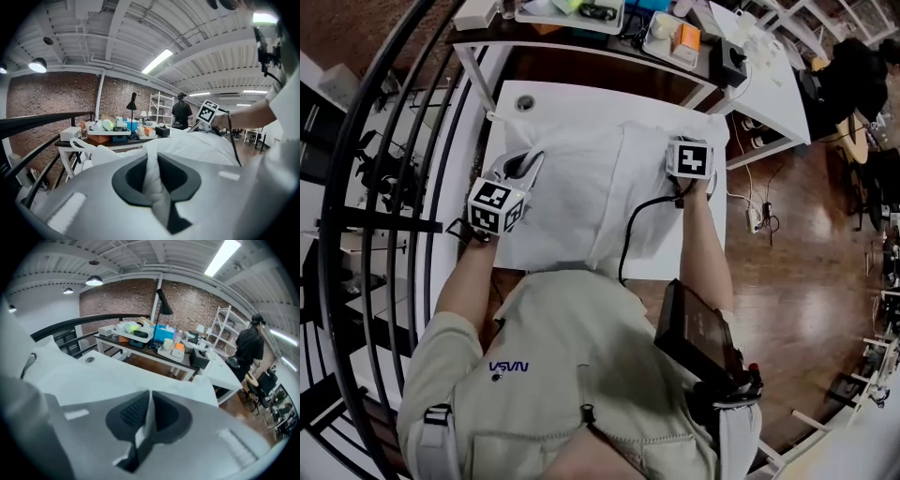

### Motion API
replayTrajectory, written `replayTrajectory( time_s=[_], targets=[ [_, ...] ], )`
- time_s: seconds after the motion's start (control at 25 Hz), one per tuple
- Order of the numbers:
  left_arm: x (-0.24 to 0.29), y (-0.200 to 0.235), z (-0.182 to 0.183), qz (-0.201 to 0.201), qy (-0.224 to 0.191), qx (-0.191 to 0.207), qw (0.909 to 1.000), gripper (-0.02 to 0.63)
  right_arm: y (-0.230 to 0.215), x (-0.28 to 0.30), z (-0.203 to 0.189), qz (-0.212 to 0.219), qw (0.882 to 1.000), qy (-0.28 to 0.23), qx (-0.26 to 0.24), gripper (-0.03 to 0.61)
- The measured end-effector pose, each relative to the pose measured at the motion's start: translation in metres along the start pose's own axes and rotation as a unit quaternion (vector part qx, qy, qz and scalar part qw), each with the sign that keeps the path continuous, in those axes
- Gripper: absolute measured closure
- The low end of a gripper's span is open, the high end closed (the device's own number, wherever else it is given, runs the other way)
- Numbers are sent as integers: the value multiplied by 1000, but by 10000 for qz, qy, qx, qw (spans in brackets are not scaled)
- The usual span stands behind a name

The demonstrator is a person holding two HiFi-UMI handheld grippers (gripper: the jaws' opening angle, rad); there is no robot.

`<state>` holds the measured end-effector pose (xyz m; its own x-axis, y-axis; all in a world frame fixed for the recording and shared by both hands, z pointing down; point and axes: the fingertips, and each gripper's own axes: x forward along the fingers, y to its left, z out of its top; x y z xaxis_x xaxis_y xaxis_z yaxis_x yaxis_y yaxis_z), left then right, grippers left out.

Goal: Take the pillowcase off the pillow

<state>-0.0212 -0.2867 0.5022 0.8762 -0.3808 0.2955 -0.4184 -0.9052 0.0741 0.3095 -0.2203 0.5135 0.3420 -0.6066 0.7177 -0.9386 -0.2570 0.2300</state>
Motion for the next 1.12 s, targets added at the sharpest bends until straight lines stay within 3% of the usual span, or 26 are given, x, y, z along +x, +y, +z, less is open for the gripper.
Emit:
replayTrajectory(
  time_s=[0.2,0.44,0.56,0.8,0.96,1.12],
  targets=[
    [28,3,-12,49,279,-93,9996,502,20,-4,13,45,9973,-609,-401,538],
    [9,12,9,115,-113,-609,9980,385,44,-51,41,416,9860,-1612,121,499],
    [-16,5,33,140,-405,-620,9972,350,61,-82,41,578,9786,-1930,421,495],
    [-58,-51,29,-338,-565,-505,9966,344,103,-115,-26,497,9812,-1745,663,495],
    [-71,-96,13,-761,-414,-435,9953,342,122,-134,-57,451,9828,-1666,650,495],
    [-78,-135,-8,-703,-128,-327,9969,339,139,-148,-86,718,9820,-1632,627,495]
  ],
)
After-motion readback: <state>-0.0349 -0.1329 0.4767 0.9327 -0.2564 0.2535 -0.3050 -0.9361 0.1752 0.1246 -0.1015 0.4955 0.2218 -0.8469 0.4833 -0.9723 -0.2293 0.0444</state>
